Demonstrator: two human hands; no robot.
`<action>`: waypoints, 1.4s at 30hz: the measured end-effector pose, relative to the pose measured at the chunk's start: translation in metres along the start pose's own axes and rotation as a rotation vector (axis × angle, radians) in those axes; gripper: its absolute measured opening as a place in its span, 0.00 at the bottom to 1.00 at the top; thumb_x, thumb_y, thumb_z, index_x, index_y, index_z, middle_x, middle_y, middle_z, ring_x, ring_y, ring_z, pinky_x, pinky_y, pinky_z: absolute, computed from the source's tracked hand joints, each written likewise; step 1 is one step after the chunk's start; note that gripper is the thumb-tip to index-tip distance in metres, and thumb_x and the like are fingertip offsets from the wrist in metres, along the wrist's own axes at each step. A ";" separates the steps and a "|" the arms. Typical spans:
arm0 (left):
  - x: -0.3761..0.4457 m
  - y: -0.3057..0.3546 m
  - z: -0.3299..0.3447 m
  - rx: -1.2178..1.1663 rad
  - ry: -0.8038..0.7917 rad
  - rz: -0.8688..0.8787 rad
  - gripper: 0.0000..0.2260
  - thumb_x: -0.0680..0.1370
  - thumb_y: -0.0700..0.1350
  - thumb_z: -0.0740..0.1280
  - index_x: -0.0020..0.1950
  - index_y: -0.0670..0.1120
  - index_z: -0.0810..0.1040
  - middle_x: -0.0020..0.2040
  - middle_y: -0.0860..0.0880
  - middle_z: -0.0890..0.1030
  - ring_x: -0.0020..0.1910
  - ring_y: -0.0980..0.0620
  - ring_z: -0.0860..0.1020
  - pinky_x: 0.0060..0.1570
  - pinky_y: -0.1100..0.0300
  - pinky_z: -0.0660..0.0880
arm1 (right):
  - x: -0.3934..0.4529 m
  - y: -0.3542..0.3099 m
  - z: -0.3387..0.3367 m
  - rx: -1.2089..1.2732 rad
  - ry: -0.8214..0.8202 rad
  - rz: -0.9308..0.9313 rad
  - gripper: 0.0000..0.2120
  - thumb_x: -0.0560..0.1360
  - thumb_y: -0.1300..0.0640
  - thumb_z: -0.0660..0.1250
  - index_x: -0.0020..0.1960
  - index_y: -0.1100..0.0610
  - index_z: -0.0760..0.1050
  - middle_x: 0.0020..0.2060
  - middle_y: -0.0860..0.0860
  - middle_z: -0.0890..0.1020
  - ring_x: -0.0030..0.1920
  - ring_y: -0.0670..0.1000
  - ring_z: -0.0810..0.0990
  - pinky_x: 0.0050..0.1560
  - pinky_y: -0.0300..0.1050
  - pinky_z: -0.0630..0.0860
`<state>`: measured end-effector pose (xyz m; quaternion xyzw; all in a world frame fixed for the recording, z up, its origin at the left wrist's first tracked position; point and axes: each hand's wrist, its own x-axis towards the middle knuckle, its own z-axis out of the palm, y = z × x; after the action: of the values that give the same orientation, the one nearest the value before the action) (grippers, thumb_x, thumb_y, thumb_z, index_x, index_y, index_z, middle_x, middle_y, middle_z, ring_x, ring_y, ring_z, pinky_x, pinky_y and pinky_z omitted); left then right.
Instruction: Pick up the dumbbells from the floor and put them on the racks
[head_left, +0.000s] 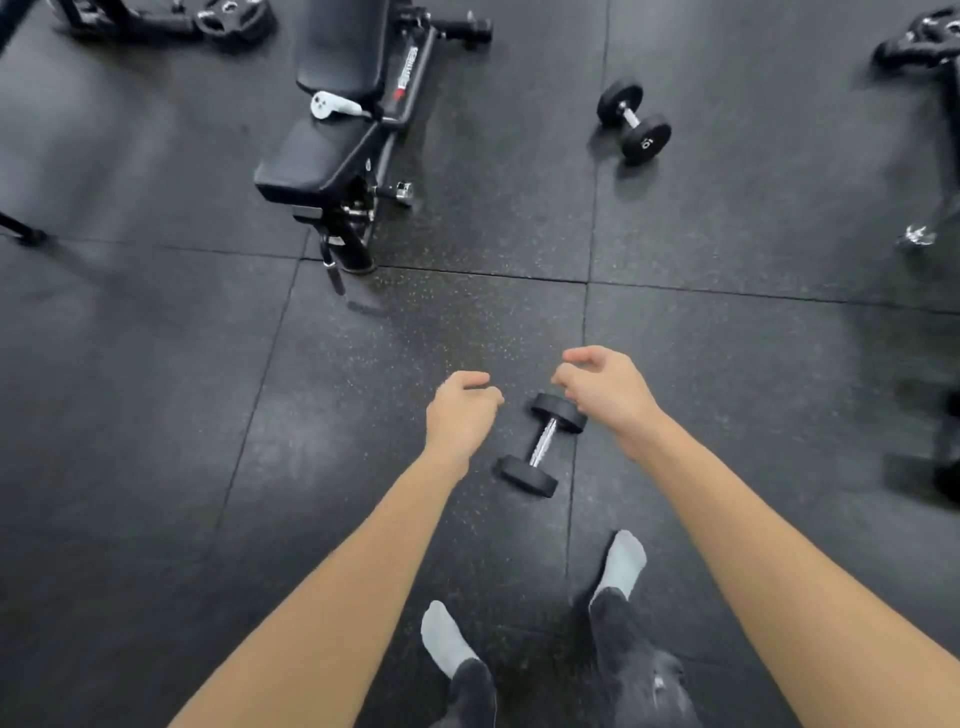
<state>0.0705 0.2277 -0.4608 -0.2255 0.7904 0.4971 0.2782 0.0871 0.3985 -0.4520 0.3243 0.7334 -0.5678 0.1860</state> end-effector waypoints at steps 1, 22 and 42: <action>0.014 -0.006 0.012 -0.026 0.021 -0.034 0.16 0.73 0.46 0.68 0.61 0.53 0.79 0.52 0.50 0.82 0.50 0.50 0.80 0.55 0.53 0.77 | 0.018 0.006 0.002 -0.009 -0.030 0.007 0.17 0.71 0.53 0.70 0.59 0.50 0.78 0.51 0.48 0.84 0.52 0.52 0.82 0.58 0.51 0.78; 0.295 -0.276 0.262 -0.323 0.345 -0.738 0.43 0.71 0.48 0.74 0.81 0.48 0.53 0.72 0.41 0.69 0.63 0.41 0.71 0.51 0.52 0.67 | 0.348 0.278 0.084 -0.461 -0.197 -0.015 0.30 0.76 0.54 0.70 0.76 0.55 0.68 0.69 0.52 0.78 0.49 0.48 0.77 0.55 0.41 0.71; 0.393 -0.370 0.295 -0.555 0.415 -1.030 0.34 0.59 0.33 0.76 0.62 0.44 0.66 0.48 0.40 0.75 0.51 0.37 0.78 0.53 0.42 0.80 | 0.499 0.367 0.126 -0.946 -0.152 -0.007 0.37 0.64 0.63 0.73 0.72 0.51 0.68 0.68 0.58 0.75 0.59 0.63 0.79 0.55 0.55 0.78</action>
<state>0.0757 0.3160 -1.0696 -0.7338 0.4589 0.4318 0.2540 -0.0320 0.4637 -1.0695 0.1592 0.8967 -0.1944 0.3645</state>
